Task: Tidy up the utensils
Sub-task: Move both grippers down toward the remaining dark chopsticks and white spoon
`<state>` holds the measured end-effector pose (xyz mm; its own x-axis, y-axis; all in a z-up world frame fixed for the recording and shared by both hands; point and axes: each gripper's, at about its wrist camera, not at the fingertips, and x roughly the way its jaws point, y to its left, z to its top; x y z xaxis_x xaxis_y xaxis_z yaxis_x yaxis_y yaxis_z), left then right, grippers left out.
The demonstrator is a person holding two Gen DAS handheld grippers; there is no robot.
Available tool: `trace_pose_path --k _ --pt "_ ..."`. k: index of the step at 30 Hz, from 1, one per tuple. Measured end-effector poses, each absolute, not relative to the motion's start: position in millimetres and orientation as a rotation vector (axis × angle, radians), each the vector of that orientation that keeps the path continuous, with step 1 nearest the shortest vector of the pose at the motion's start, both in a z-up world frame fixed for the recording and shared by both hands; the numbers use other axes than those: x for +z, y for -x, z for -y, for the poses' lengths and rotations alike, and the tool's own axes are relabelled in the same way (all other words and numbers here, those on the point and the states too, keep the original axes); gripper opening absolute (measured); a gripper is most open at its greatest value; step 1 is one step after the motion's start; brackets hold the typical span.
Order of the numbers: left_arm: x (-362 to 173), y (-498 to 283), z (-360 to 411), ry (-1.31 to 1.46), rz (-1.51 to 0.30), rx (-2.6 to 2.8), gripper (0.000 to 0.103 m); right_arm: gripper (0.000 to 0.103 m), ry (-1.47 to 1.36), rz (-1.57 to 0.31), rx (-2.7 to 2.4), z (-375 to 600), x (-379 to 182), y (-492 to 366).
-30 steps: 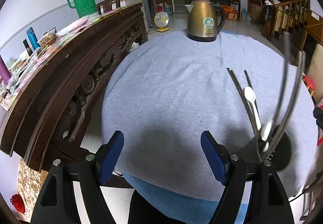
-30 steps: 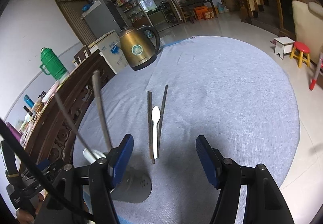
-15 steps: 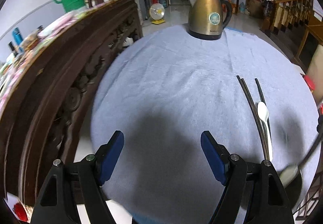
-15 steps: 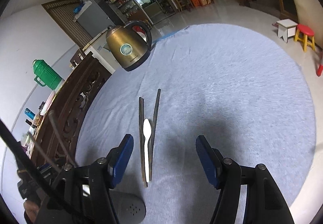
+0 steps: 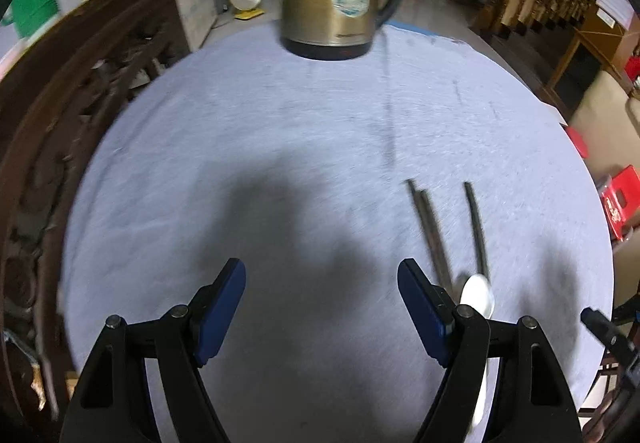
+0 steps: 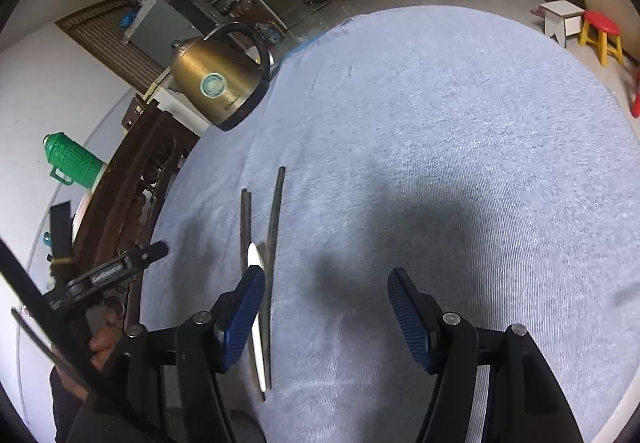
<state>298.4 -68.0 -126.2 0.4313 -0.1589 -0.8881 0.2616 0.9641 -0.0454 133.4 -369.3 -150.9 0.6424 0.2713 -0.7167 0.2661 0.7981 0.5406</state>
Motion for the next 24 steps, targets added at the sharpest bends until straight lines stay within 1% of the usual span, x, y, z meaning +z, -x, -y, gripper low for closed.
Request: trace_pose_path --k 1,2,3,4,5,6,7,15,24 --pt "-130.6 -303.6 77.0 -0.104 -1.098 -0.276 0.078 0.068 -0.669 -0.893 0.004 370.2 -151.6 -136.2" --pt "-134.2 -307.7 84.4 -0.108 -1.097 -0.287 0.075 0.068 -0.668 -0.894 0.004 371.9 -152.4 -139.8" --pt "-136.9 -310.9 88.6 -0.114 -1.097 -0.294 0.069 0.068 -0.668 -0.893 0.006 373.4 -152.8 -144.1" --pt "-142.3 -315.4 95.8 -0.126 -1.104 -0.301 0.067 0.068 -0.668 -0.893 0.008 374.3 -153.6 -146.9" --pt "-147.6 -319.5 100.5 -0.127 -1.117 -0.303 0.061 0.068 -0.668 -0.894 0.009 375.1 -154.6 -149.5" --pt "-150.9 -322.2 101.6 -0.122 -1.128 -0.305 0.057 0.068 -0.669 -0.895 0.009 375.4 -155.5 -151.6" --pt "-154.7 -324.2 103.3 -0.110 -1.140 -0.309 0.056 0.068 -0.670 -0.898 0.010 375.6 -157.4 -153.8" --pt "-164.7 -322.5 114.1 -0.082 -1.128 -0.375 0.056 0.068 -0.701 -0.916 0.004 384.4 -172.0 -158.7" --pt "-176.3 -324.3 118.4 -0.050 -1.146 -0.391 0.056 0.068 -0.699 -0.920 0.013 384.2 -174.2 -158.7"
